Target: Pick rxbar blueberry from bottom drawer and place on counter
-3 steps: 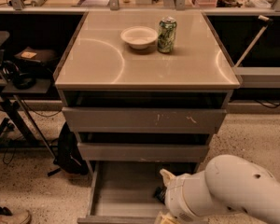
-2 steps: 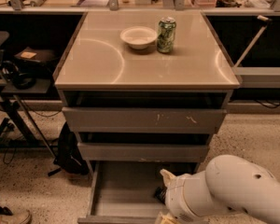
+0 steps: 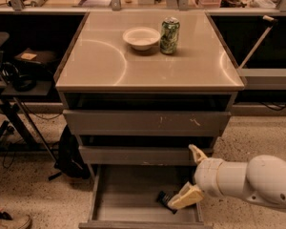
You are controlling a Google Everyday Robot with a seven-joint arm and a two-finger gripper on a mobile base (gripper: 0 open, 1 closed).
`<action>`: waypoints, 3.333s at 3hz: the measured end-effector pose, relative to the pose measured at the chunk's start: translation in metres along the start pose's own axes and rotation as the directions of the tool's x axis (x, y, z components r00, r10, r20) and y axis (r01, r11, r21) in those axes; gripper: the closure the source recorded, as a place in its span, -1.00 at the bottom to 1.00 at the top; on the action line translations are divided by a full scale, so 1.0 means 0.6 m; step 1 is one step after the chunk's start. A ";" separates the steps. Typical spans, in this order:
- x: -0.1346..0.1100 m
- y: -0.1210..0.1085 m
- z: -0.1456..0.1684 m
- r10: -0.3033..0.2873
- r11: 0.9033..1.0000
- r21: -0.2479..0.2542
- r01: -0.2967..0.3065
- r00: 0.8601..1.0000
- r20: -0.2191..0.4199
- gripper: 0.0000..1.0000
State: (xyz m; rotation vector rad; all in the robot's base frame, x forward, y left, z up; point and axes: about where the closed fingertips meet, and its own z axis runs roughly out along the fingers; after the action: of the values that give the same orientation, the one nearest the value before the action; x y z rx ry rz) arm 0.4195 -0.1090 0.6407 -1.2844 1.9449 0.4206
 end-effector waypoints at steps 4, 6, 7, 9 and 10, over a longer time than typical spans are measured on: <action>0.147 -0.149 -0.052 0.098 0.910 0.414 0.007 0.968 -0.233 -1.00; 0.149 -0.153 -0.091 0.150 0.874 0.485 -0.021 0.962 -0.230 -1.00; 0.191 -0.158 -0.060 0.159 0.883 0.470 -0.014 0.950 -0.270 -1.00; 0.330 -0.231 0.095 0.222 0.844 0.535 -0.010 0.917 -0.333 -1.00; 0.412 -0.234 0.168 0.298 0.840 0.535 -0.091 0.901 -0.315 -1.00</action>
Offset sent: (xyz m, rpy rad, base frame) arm 0.0724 -0.0393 -0.1029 -0.4733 0.0937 -0.2371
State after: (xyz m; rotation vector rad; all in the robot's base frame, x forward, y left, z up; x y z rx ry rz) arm 0.5330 -0.2658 0.4093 -0.8568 2.3228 -0.2772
